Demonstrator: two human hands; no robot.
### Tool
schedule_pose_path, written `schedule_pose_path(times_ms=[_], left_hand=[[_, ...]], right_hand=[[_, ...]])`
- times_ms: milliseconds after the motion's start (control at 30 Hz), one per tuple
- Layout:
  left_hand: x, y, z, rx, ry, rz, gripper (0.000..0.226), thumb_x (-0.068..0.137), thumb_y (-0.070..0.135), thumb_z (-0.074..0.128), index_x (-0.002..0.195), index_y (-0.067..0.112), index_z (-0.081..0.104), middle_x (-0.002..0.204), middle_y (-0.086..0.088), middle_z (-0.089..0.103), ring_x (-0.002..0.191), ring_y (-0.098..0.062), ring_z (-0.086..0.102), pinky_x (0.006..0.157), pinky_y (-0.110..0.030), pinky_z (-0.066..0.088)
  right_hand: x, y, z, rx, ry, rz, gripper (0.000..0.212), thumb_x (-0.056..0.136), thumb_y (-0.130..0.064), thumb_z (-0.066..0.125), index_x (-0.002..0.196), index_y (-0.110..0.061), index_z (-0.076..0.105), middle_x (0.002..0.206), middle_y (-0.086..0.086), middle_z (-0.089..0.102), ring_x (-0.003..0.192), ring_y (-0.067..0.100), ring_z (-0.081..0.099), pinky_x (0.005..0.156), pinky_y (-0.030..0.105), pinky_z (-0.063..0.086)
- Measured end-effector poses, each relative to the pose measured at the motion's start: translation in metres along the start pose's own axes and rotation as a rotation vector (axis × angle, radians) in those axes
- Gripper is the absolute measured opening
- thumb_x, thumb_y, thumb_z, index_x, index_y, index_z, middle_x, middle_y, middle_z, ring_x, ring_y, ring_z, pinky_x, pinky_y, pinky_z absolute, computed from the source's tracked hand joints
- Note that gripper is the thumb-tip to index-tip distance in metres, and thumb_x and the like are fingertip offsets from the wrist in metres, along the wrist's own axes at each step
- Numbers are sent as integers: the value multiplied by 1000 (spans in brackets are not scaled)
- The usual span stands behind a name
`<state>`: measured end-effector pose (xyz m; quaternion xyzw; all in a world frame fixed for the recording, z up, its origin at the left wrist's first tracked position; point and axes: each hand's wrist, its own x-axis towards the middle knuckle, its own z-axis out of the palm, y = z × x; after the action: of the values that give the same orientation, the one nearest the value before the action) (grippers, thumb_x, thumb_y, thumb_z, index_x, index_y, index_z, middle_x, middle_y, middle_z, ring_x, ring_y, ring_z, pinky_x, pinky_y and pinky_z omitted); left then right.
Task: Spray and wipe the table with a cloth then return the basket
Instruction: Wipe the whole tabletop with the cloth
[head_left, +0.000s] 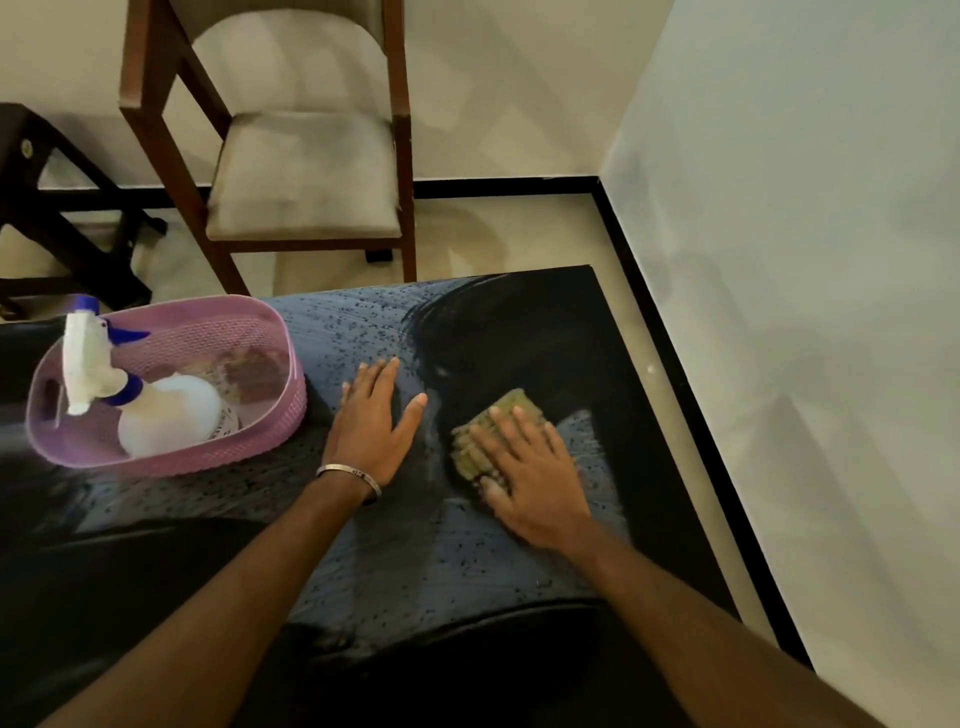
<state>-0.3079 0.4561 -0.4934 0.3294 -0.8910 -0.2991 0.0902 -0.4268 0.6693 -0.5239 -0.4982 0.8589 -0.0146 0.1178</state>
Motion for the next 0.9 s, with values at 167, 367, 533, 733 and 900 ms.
schedule_pose_path(times_ms=[167, 367, 533, 733, 900], left_hand=[[-17, 4, 1, 19, -51, 7, 67, 96, 52, 39, 151, 16, 25, 158, -6, 25, 148, -21, 13, 121, -42, 7], [-38, 15, 15, 35, -100, 40, 68, 96, 53, 37, 151, 17, 24, 158, -5, 25, 148, -21, 12, 122, -42, 8], [-45, 16, 10, 19, -85, 72, 67, 96, 53, 37, 151, 18, 23, 158, -4, 23, 149, -20, 10, 122, -41, 8], [-53, 7, 4, -10, -98, 38, 67, 96, 52, 37, 152, 18, 23, 159, -5, 22, 149, -20, 8, 122, -41, 6], [-52, 3, 1, 17, -78, 45, 66, 97, 52, 37, 151, 17, 24, 158, -6, 25, 148, -21, 12, 122, -41, 7]], right_hand=[[-36, 67, -11, 58, 17, 439, 73, 90, -61, 8, 157, -37, -3, 169, 1, -1, 154, 25, -7, 124, 55, 2], [-157, 3, 26, 37, -40, 224, 68, 98, -60, 24, 158, -41, -2, 168, -4, 2, 155, 24, 2, 123, 48, 1], [-116, 55, 2, -9, -79, 128, 67, 97, -60, 19, 156, -44, -8, 167, -9, -9, 155, 19, -9, 124, 52, 1], [5, 49, -20, 64, 18, 493, 67, 102, -51, 31, 160, -29, 6, 169, 6, 3, 154, 33, 0, 122, 60, 4], [-58, -64, 13, 10, -23, -135, 65, 95, -49, 40, 157, -35, 26, 168, -2, 16, 155, 25, 8, 123, 53, 7]])
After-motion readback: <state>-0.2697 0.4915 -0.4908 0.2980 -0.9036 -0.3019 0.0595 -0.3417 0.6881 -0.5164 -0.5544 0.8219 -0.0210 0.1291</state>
